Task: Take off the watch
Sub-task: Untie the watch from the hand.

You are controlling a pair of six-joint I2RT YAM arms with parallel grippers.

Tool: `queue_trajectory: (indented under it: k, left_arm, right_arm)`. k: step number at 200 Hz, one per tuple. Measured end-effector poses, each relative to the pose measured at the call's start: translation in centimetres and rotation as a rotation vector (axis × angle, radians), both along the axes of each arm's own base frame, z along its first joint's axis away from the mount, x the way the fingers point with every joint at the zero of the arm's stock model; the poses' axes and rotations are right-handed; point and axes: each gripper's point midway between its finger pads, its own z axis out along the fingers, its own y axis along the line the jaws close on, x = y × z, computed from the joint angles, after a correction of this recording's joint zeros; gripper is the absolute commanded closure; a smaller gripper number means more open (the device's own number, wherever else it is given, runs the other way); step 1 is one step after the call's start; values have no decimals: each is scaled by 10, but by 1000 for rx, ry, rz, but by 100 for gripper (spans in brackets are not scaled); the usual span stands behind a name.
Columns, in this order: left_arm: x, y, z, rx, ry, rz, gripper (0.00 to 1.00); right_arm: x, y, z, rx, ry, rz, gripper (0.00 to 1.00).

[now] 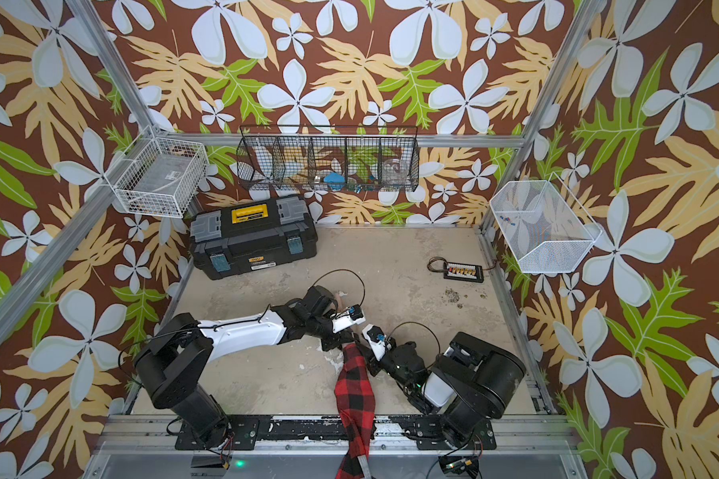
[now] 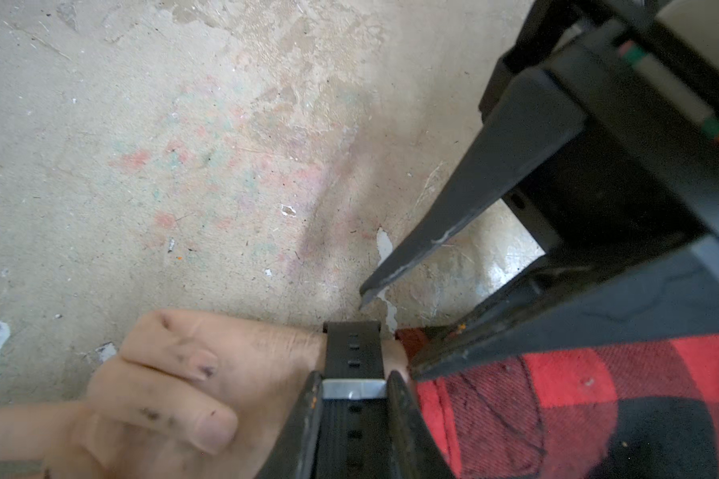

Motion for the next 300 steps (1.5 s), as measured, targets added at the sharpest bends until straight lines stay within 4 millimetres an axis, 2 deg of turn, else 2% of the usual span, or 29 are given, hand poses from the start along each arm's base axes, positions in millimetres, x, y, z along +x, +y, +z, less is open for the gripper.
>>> queue_trajectory:
  k: [52, 95, 118, 133, 160, 223, 300]
  left_arm:
    - [1, 4, 1, 2, -9, -4, 84]
    - [0, 9, 1, 6, -6, 2, 84]
    - [0, 9, 1, 5, -5, 3, 84]
    - [0, 9, 1, 5, -6, 3, 84]
    - [0, 9, 1, 2, -4, 2, 84]
    - [1, 7, -1, -13, 4, 1, 84]
    - [-2, 4, 0, -32, 28, -8, 84]
  right_arm:
    - [2, 6, 5, -4, -28, 18, 69]
    - [3, 5, 43, 22, -157, 25, 68]
    - [5, 8, 52, -1, -205, 34, 68]
    - [4, 6, 43, -28, -193, 35, 68]
    - [-1, -6, 13, -86, -129, 13, 68]
    - [-3, -7, -9, -101, -88, 8, 67]
    - [5, 10, 3, -66, -154, 37, 68]
